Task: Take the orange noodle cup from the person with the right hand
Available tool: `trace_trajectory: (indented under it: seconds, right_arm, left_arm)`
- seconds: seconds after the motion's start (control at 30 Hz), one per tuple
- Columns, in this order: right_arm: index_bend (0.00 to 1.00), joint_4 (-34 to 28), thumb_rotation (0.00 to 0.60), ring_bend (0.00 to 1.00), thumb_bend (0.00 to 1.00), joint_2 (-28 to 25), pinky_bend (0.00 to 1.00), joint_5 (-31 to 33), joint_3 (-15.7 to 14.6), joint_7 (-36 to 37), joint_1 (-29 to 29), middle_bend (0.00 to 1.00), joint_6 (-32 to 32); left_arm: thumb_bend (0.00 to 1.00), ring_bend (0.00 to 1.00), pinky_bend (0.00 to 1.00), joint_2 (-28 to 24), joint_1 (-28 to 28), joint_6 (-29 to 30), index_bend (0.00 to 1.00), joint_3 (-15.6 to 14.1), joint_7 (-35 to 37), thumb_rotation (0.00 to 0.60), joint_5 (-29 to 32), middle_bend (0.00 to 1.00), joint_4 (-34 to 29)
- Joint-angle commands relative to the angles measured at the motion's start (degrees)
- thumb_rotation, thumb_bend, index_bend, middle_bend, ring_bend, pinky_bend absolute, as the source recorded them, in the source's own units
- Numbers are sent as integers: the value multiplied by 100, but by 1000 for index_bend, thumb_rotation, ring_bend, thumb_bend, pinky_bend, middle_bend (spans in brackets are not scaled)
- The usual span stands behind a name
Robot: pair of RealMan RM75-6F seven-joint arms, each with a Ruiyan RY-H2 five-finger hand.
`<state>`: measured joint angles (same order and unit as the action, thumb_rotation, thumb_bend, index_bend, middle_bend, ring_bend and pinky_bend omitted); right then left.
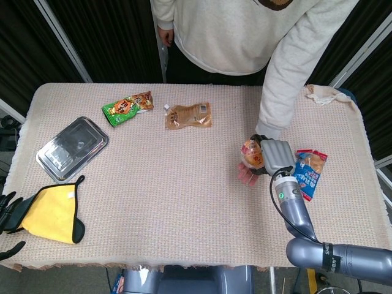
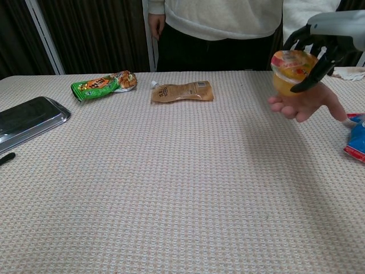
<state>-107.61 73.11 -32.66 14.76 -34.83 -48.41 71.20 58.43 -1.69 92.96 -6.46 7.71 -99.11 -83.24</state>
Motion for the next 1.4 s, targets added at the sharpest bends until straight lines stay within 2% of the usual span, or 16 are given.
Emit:
trace_trajectory:
  seconds: [0.03, 0.13, 0.37, 0.57, 0.83, 1.0, 1.03, 1.1, 1.2, 1.23, 1.3, 1.4]
  right_arm:
    - [679, -241, 600, 515, 225, -117, 535, -283, 23, 144, 148, 592, 188]
    - [679, -678, 600, 515, 225, -509, 535, -534, -31, 247, 402, 592, 398]
    - [679, -986, 600, 515, 225, -1009, 535, -831, -251, 647, 945, 592, 594]
    - [679, -1008, 600, 514, 225, -1298, 535, -1099, -684, 1105, 1567, 592, 698]
    - [678, -647, 600, 510, 224, -1050, 535, -1545, -1207, 1368, 2043, 588, 516]
    - [660, -419, 600, 489, 224, -706, 530, -1663, -1337, 1198, 2109, 565, 389]
    - [641, -412, 600, 471, 224, -676, 515, -1666, -1343, 1186, 2111, 546, 378]
    - [520, -377, 600, 360, 222, -502, 405, -1668, -1360, 1113, 2113, 433, 319]
    - [197, -385, 600, 60, 182, -422, 141, -1584, -1393, 1009, 2082, 115, 129]
    - [132, -399, 600, 9, 168, -427, 70, -1521, -1402, 972, 2061, 42, 48]
    - [98, -428, 600, 0, 157, -446, 6, -1369, -1396, 901, 2012, 1, -96]
    - [83, -453, 600, 0, 143, -456, 0, -1264, -1339, 864, 1987, 0, -147]
  left_arm:
    - [210, 0, 0, 0, -1, 3, 0, -1, 4, 600, -2, 0, 1]
    - [211, 0, 0, 2, -4, 12, 0, -1, 12, 600, -4, 0, 8]
    - [211, 0, 0, 5, -4, 18, 0, -3, -14, 600, -17, 0, 16]
    - [210, 0, 0, 19, -12, 26, 0, 6, -81, 600, -9, 0, 10]
    - [210, 0, 0, 42, -27, 45, 0, 24, -155, 600, 13, 0, 0]
    - [209, 0, 0, 48, -31, 48, 0, 27, -160, 600, 19, 0, 2]
    - [210, 0, 0, 48, -31, 49, 0, 27, -157, 600, 19, 0, 2]
    - [209, 0, 0, 47, -30, 50, 0, 28, -136, 600, 19, 0, 4]
    - [210, 0, 0, 47, -29, 52, 0, 27, -123, 600, 16, 0, 12]
    - [211, 0, 0, 46, -29, 53, 0, 27, -118, 600, 13, 0, 15]
    - [211, 0, 0, 46, -28, 54, 0, 25, -103, 600, 12, 0, 19]
    - [210, 0, 0, 43, -24, 53, 0, 24, -77, 600, 7, 0, 24]
